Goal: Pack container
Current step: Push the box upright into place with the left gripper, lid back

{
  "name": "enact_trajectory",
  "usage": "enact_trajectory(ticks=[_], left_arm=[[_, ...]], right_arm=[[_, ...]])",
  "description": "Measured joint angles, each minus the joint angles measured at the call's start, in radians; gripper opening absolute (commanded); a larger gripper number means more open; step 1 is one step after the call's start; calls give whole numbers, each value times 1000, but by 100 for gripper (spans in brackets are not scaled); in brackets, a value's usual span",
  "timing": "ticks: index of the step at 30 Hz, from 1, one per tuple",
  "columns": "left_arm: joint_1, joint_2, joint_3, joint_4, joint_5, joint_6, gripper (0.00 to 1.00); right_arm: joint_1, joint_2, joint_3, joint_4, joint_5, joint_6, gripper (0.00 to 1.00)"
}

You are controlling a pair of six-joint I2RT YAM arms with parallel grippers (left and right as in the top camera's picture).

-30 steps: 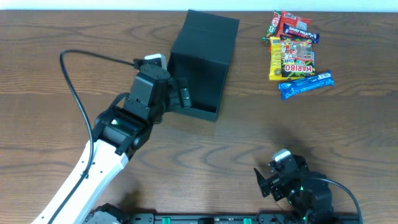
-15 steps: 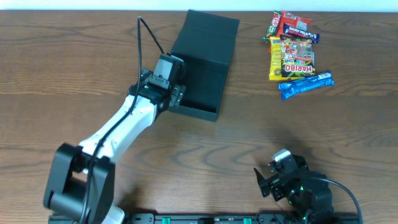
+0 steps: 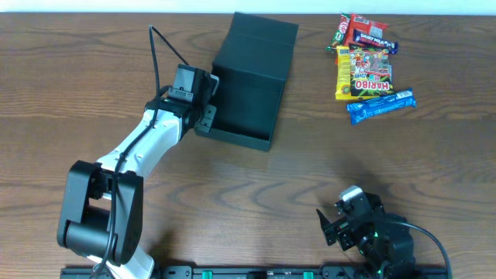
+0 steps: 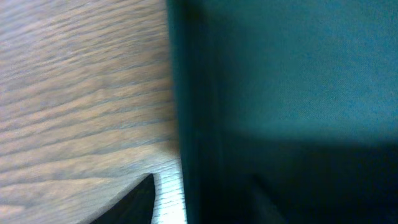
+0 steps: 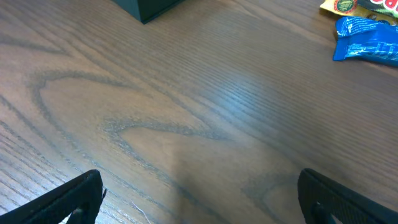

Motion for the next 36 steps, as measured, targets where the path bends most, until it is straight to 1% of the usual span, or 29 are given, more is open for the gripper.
enact_trajectory(ticks=[3, 6, 9, 17, 23, 27, 31, 32, 33, 35, 36], left_arm=[[0, 0, 0, 0, 16, -13, 26], [0, 0, 0, -3, 23, -62, 15], [0, 0, 0, -9, 23, -133, 6], [0, 0, 1, -38, 54, -333, 5], [0, -2, 11, -77, 60, -435, 6], [0, -2, 12, -83, 63, -456, 6], [0, -2, 12, -83, 64, -442, 6], [0, -2, 12, -84, 64, -436, 10], [0, -2, 12, -85, 66, -432, 23], [0, -1, 10, -109, 76, -422, 60], [0, 0, 6, -117, 77, -424, 76]], right_arm=[[0, 0, 0, 0, 0, 0, 99], [0, 0, 0, 0, 0, 0, 99], [0, 0, 0, 0, 0, 0, 99], [0, 0, 0, 0, 0, 0, 99], [0, 0, 0, 0, 0, 0, 99], [0, 0, 0, 0, 0, 0, 99], [0, 0, 0, 0, 0, 0, 99], [0, 0, 0, 0, 0, 0, 99], [0, 0, 0, 0, 0, 0, 99], [0, 0, 0, 0, 0, 0, 99], [0, 0, 0, 0, 0, 0, 99]])
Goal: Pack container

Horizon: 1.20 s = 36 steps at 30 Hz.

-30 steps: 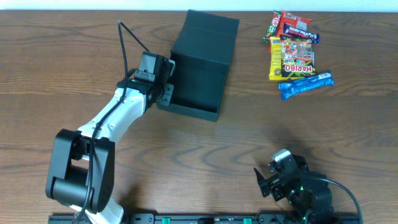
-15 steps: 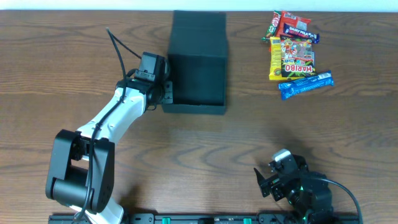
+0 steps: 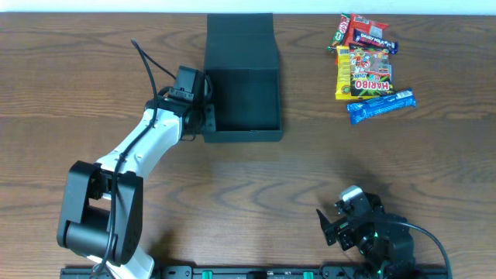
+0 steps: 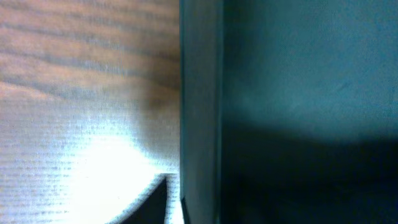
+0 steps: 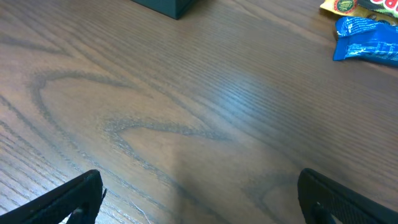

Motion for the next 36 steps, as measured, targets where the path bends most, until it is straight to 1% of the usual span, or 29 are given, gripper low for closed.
enact_trajectory(ticks=[3, 7, 10, 12, 13, 14, 18, 23, 33, 35, 36], left_arm=[[0, 0, -1, -18, 1, -2, 82], [0, -8, -1, -52, 2, 2, 82], [0, -72, -3, -65, 1, 3, 86], [0, -148, -3, -64, 1, 13, 91], [0, -193, -3, -63, 2, 20, 98], [0, -241, -3, -63, 2, 29, 95], [0, -417, -3, -63, 5, 64, 96], [0, -521, -3, -94, 5, 96, 95], [0, -546, -3, -233, 21, 101, 95], [0, -546, -3, -252, 30, 100, 95], [0, -546, -3, -257, 36, 100, 95]], right_arm=[[0, 0, 0, 0, 0, 0, 99], [0, 0, 0, 0, 0, 0, 99], [0, 0, 0, 0, 0, 0, 99], [0, 0, 0, 0, 0, 0, 99], [0, 0, 0, 0, 0, 0, 99], [0, 0, 0, 0, 0, 0, 99], [0, 0, 0, 0, 0, 0, 99], [0, 0, 0, 0, 5, 0, 99], [0, 0, 0, 5, 16, 0, 99], [0, 0, -2, 63, 7, 12, 99], [0, 0, -3, 123, -14, 33, 99]])
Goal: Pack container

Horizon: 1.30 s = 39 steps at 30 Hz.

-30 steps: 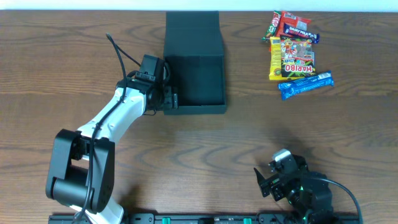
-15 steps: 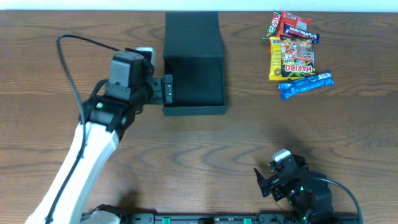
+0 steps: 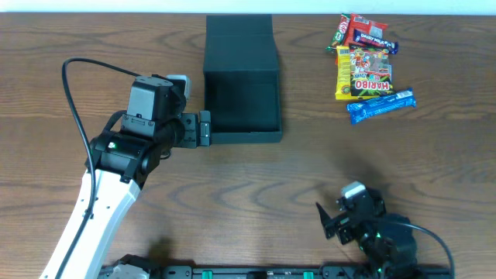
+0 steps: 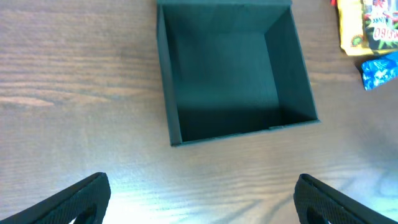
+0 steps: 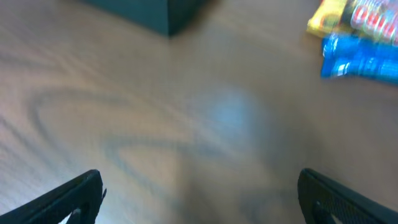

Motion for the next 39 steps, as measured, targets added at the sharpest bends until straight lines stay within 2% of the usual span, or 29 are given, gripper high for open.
enact_trajectory(ticks=[2, 4, 8, 12, 14, 16, 20, 24, 29, 33, 39], left_arm=[[0, 0, 0, -8, 10, 0, 95], [0, 0, 0, -11, 19, 0, 95], [0, 0, 0, -11, 31, 0, 95], [0, 0, 0, -11, 40, 0, 95], [0, 0, 0, -10, 41, 0, 95], [0, 0, 0, -10, 41, 8, 96], [0, 0, 0, -4, 43, 54, 95], [0, 1, 0, 47, 44, 112, 95], [0, 1, 0, 138, 43, 177, 95], [0, 4, 0, 156, 41, 203, 95], [0, 48, 0, 176, 40, 210, 95]], right_arm=[[-1, 0, -2, 113, -60, 69, 99], [-1, 0, 0, 201, -157, 220, 99], [-2, 0, -1, 225, -295, 558, 99], [-2, 0, -1, 278, -354, 917, 99], [-2, 0, -3, 371, -355, 1008, 99], [-2, 0, -3, 455, -341, 1035, 99], [-16, 43, 0, 552, -306, 1057, 99], [-68, 274, 79, 549, -280, 997, 99], [-149, 684, 349, 485, -267, 831, 99], [-186, 1001, 605, 363, -229, 676, 99], [-194, 1412, 986, 183, -16, 481, 99]])
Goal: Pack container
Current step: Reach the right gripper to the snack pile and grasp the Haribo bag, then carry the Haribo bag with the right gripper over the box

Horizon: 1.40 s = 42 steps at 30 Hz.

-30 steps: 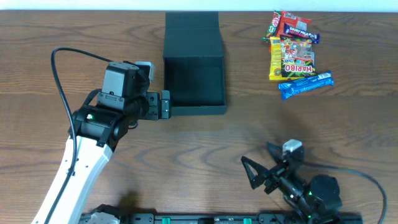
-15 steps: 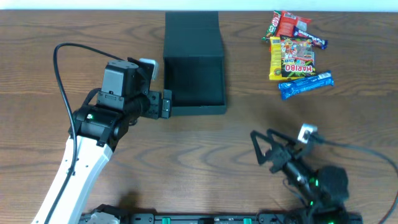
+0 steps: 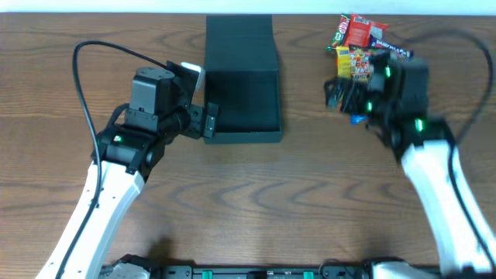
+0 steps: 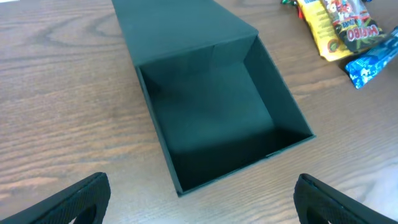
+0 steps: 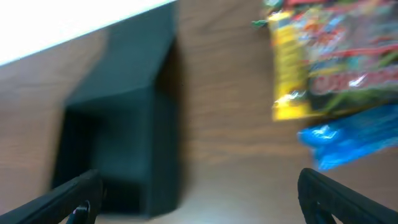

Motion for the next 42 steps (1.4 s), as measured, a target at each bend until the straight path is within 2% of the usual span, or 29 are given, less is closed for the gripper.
enact_trajectory(ticks=[7, 13, 19, 30, 35, 42], left_arm=[[0, 73, 0, 26, 0, 3, 95], [0, 93, 0, 29, 0, 2, 95], [0, 94, 0, 36, 0, -8, 96], [0, 94, 0, 78, -34, -9, 95], [0, 94, 0, 80, -60, -9, 95], [0, 94, 0, 80, -72, -9, 95]], right_arm=[[-53, 381, 360, -97, 257, -123, 99], [-138, 658, 556, -129, 272, -158, 99], [-175, 763, 585, -129, 249, -210, 99], [-175, 816, 591, -100, 190, -270, 97], [-175, 860, 596, -90, 169, -279, 80], [-174, 861, 600, -79, 159, -284, 33]])
